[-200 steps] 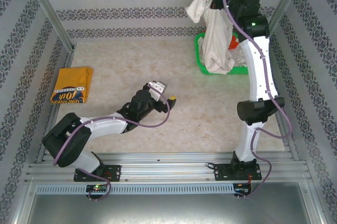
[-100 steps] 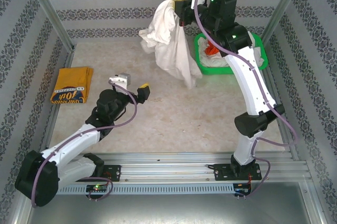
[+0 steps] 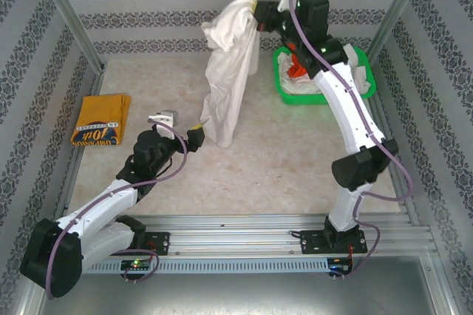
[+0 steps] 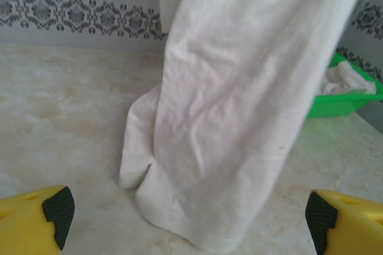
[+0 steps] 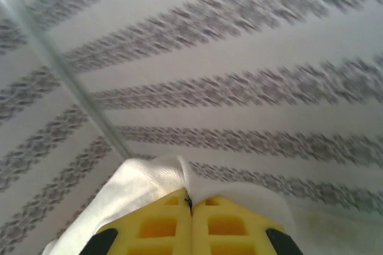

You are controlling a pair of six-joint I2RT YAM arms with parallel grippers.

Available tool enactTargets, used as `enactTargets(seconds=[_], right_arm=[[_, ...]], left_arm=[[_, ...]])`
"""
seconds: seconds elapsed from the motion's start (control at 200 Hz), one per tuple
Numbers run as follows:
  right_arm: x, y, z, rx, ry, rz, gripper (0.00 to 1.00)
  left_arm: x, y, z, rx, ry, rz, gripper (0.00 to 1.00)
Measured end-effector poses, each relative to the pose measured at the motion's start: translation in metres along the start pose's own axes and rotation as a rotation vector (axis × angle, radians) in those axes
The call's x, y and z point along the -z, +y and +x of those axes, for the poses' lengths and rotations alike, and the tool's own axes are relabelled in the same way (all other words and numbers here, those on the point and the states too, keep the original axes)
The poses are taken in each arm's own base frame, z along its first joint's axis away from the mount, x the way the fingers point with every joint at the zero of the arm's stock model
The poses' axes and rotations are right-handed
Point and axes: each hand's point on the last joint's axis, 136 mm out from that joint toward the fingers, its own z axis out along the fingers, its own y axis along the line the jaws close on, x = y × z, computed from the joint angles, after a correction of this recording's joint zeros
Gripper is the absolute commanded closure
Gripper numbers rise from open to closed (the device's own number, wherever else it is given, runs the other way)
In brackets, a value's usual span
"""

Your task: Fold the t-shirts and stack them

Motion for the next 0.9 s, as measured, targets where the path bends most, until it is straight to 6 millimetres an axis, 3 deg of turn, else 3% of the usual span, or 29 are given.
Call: enactTargets(seconds=[0.055, 0.105, 0.16, 0.265, 0.325, 0.395, 0.525, 0.605, 0.719, 0.899], right_arm=[[0.0, -0.037, 0.033, -0.05, 0.04, 0.085, 0.78], [0.005, -0.081, 0.07, -0.113, 0.077, 0.189, 0.59], [0.016, -0.129, 0.111, -0.177, 0.125, 0.307, 0.45], [0.054, -0.209, 0.179, -0.275, 0.196, 0.524, 0.31], [0.076, -0.232, 0.199, -0.289, 0.221, 0.605, 0.28], [0.089, -0.232, 0.198, -0.269, 0.211, 0.626, 0.27], [0.094, -0.201, 0.165, -0.181, 0.137, 0.553, 0.27], [0.091, -0.188, 0.156, -0.121, 0.121, 0.515, 0.26], [0.076, -0.181, 0.171, -0.035, 0.187, 0.49, 0.25], [0.023, -0.167, 0.202, 0.155, 0.338, 0.443, 0.28]], left_arm=[[-0.002, 0.003, 0.007, 0.002, 0.026, -0.01, 0.0], [-0.005, 0.007, 0.016, 0.005, 0.056, -0.022, 0.0], [-0.008, 0.01, 0.026, 0.006, 0.094, -0.033, 0.0], [-0.018, 0.016, 0.048, 0.012, 0.176, -0.051, 0.0], [-0.025, 0.018, 0.057, 0.02, 0.216, -0.054, 0.0], [-0.034, 0.02, 0.066, 0.04, 0.256, -0.068, 0.0], [-0.059, 0.024, 0.08, 0.094, 0.339, -0.109, 0.0], [-0.074, 0.023, 0.087, 0.121, 0.374, -0.134, 0.02], [-0.093, 0.01, 0.096, 0.137, 0.421, -0.145, 0.05], [-0.122, -0.007, 0.116, 0.183, 0.483, -0.151, 0.12]])
